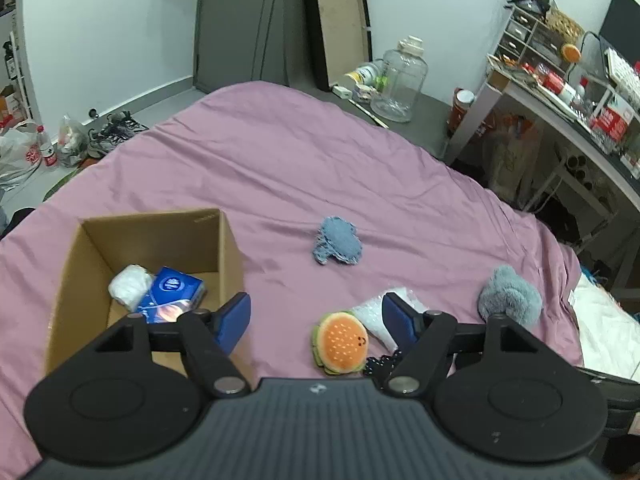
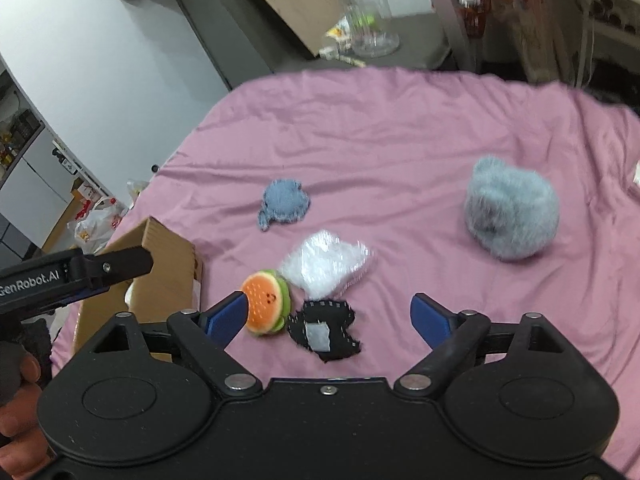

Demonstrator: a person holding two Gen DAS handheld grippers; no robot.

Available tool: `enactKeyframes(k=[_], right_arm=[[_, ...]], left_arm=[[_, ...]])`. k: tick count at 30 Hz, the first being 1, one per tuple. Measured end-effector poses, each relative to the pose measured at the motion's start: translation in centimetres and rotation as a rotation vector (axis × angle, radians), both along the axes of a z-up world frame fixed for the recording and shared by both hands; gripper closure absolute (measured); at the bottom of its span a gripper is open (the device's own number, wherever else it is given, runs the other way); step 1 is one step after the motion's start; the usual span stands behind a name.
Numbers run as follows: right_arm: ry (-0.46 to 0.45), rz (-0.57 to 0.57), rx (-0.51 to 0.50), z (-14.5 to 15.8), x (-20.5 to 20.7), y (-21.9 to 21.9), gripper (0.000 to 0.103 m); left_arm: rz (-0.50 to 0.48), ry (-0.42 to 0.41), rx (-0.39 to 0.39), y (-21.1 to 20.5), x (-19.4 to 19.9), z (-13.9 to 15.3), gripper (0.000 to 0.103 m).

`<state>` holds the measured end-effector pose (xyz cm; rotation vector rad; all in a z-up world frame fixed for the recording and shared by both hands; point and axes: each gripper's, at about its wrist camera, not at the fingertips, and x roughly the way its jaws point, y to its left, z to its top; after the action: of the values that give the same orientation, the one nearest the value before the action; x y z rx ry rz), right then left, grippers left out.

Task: Organize soft objects
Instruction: 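Grasp the hamburger plush with the left tool while the right tool grasps the black patch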

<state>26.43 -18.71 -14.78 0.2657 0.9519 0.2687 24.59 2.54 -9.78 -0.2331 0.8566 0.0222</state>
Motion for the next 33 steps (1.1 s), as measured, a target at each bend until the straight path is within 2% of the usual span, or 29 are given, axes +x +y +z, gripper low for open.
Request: enactKeyframes(k=[3,5,7,14,22,24,25,33], right_arm=[[0.017,0.02,0.032,-1.1,0.5,0.0,0.02],[0.037,0.027,0.03,-2.1,1.0,0.2,0.031],[0.066,0.042,0.03,-3.0,1.4,0.4,0.037],[0.123,0.086,0.041,-5.6,3.0,1.1,0.037],[0.171,0.131,0.019,-8.0,4.5,1.9,0.052],[0.176,0.137,0.043,-8.1,4.5,1.6,0.065],[0.184,0.135,0.06,-8.1,4.6,1.4,0.076],[0.162,0.024,0.084,-7.6,4.4,-1.0,0.08]], left_arm=[[-0.009,0.013,0.012,-0.8,0.4,-0.6,0.033],[-0.019,0.028,0.01,-1.3,0.9,-1.0,0.036],[-0.03,0.044,0.014,-2.0,1.3,-1.5,0.038],[-0.057,0.111,0.024,-3.3,2.7,-3.3,0.056],[-0.059,0.149,0.033,-4.4,4.0,-4.8,0.063],[-0.051,0.144,0.036,-4.7,4.3,-5.0,0.064],[-0.052,0.147,0.039,-4.9,4.5,-5.3,0.064],[-0.059,0.205,0.067,-5.8,5.2,-7.4,0.064]])
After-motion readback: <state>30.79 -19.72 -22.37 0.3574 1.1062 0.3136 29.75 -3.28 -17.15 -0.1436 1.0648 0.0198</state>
